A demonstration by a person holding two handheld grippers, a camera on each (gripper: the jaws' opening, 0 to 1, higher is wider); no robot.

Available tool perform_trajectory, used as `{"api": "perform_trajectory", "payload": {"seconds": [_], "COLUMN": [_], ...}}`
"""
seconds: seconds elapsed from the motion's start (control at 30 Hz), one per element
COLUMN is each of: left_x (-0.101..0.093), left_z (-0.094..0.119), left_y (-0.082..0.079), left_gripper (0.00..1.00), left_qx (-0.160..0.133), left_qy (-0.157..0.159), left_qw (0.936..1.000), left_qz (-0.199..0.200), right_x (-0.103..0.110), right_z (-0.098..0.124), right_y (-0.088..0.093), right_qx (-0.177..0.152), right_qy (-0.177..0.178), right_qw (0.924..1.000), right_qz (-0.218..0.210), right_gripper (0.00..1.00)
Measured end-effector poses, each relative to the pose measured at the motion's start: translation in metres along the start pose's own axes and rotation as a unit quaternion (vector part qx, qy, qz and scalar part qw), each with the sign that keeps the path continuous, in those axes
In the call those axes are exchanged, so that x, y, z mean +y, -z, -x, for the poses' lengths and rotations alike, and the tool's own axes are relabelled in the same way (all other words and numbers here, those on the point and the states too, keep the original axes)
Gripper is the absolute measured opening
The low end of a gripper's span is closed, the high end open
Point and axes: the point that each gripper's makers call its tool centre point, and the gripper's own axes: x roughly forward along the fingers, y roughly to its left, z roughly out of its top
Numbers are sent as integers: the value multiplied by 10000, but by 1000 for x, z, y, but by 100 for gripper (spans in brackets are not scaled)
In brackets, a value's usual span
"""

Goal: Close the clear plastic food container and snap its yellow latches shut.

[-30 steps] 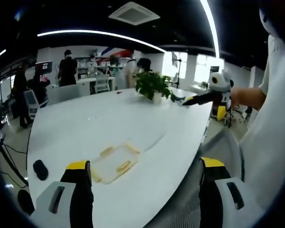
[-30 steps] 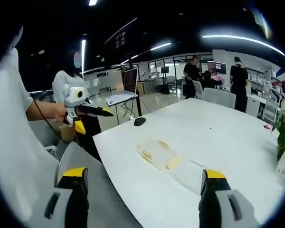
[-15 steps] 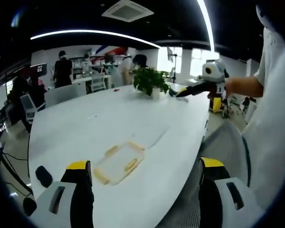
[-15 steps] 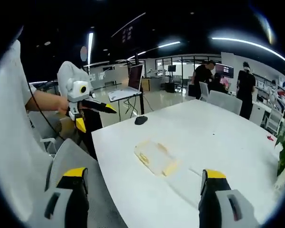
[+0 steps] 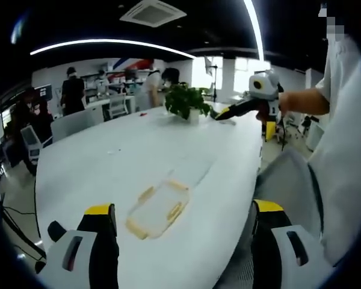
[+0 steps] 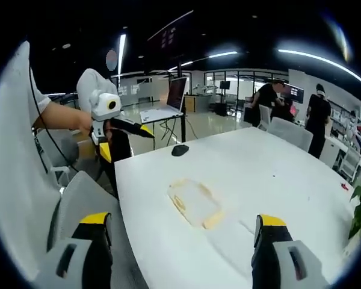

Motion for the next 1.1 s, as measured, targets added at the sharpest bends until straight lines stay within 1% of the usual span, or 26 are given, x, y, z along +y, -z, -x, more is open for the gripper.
{"api": "perform_trajectory", "payload": {"seconds": [0.1, 0.13, 0.17, 0.2, 0.27, 0.33, 0.4, 0.47, 0.6, 0.77, 0.83, 0.9, 1.0, 1.1], "left_x": [2, 2, 3, 4, 6, 9, 13, 17, 16, 21, 24, 25, 28, 33], "left_z": [0, 0, -1, -1, -3, -3, -4, -5, -8, -14, -16, -18, -20, -23], "left_y": [0, 0, 0, -1, 1, 1, 2, 4, 7, 9, 12, 15, 18, 20], "left_gripper": [90, 90, 90, 90, 90, 90, 89, 89, 89, 88, 87, 86, 82, 83], "left_qx": [18, 8, 7, 4, 54, 78, 135, 185, 304, 346, 454, 500, 600, 650], "left_qy": [60, 69, 86, 92, 101, 119, 126, 157, 330, 372, 355, 430, 502, 540], "left_qw": [10000, 9999, 9999, 9998, 9998, 9997, 9994, 9991, 9978, 9971, 9961, 9955, 9939, 9930], "left_qz": [-66, -94, -138, -154, -179, -215, -292, -348, -492, -561, -662, -680, -775, -826], "right_x": [-1, -1, -2, -2, -2, -2, -3, -1, -2, -4, -5, -6, -7, -9], "right_z": [-4, -4, -5, -6, -9, -11, -14, -17, -24, -32, -36, -39, -44, -50], "right_y": [-1, -1, 0, -1, -2, -3, -2, -2, -2, -4, -3, -5, 0, 0], "right_qx": [48, 60, 121, 134, 136, 167, 221, 252, 330, 413, 482, 477, 670, 735], "right_qy": [-29, -42, -66, -58, -94, -136, -167, -262, -325, -384, -418, -469, -593, -640], "right_qw": [10000, 9999, 9998, 9998, 9997, 9995, 9989, 9986, 9977, 9960, 9950, 9948, 9906, 9889], "right_qz": [65, 91, 138, 157, 184, 216, 368, 387, 495, 687, 763, 774, 1037, 1123], "right_gripper": [99, 96, 91, 90, 93, 92, 91, 90, 90, 89, 89, 91, 88, 87]}}
